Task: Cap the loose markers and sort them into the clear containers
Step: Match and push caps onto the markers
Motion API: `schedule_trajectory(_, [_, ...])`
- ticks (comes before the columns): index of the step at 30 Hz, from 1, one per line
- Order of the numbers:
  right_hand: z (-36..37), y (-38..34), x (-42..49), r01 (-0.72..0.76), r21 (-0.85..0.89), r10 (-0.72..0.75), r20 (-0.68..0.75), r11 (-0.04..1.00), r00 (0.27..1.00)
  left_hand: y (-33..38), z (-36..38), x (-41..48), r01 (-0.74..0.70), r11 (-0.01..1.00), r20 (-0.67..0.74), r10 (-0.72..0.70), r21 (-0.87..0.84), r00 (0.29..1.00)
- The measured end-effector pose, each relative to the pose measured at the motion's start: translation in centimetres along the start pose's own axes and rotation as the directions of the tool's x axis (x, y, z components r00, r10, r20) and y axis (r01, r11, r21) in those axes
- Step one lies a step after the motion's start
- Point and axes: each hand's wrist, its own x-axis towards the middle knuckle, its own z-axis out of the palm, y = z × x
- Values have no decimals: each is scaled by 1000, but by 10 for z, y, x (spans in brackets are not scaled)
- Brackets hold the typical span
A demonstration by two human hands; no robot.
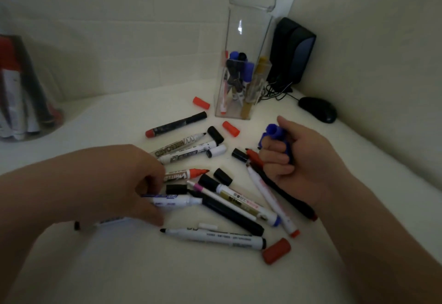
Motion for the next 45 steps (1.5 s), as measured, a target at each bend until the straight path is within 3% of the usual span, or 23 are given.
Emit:
schedule_trajectory(4, [1,2,-4,106,-143,-103,25,984,994,-5,-2,-3,-132,972,-228,86,-194,970])
schedule_trajectory(7, [5,3,-13,231,-299,-192,153,926,969,1,-6,-7,-258,926,-386,138,-277,912])
schedule_trajectory(11, [9,9,-18,372,-350,-262,322,860,910,11,-5,-10,-308,928,-442,190,-212,877])
schedule_trajectory(19, [8,17,-18,510,-411,-330,434,755,838,13,-6,-12,-339,918,-437,223,-208,871])
schedule_trajectory(21, [10,18,-21,525,-535,-317,436,661,842,14,-5,-11,-336,923,-436,228,-187,870])
schedule_trajectory(24, [16,22,-27,554,-717,-351,434,423,830,17,0,-7,-347,914,-459,221,-211,861])
schedule_trajectory(30, [17,30,-24,608,-761,-361,515,224,777,25,6,-3,-367,893,-464,218,-260,859])
schedule_trajectory(36, [18,29,-24,628,-753,-404,522,194,751,33,9,1,-374,902,-553,203,-216,808])
schedule_trajectory(45, [26,31,-24,545,-763,-322,448,347,834,35,10,3,-389,909,-628,216,-152,748])
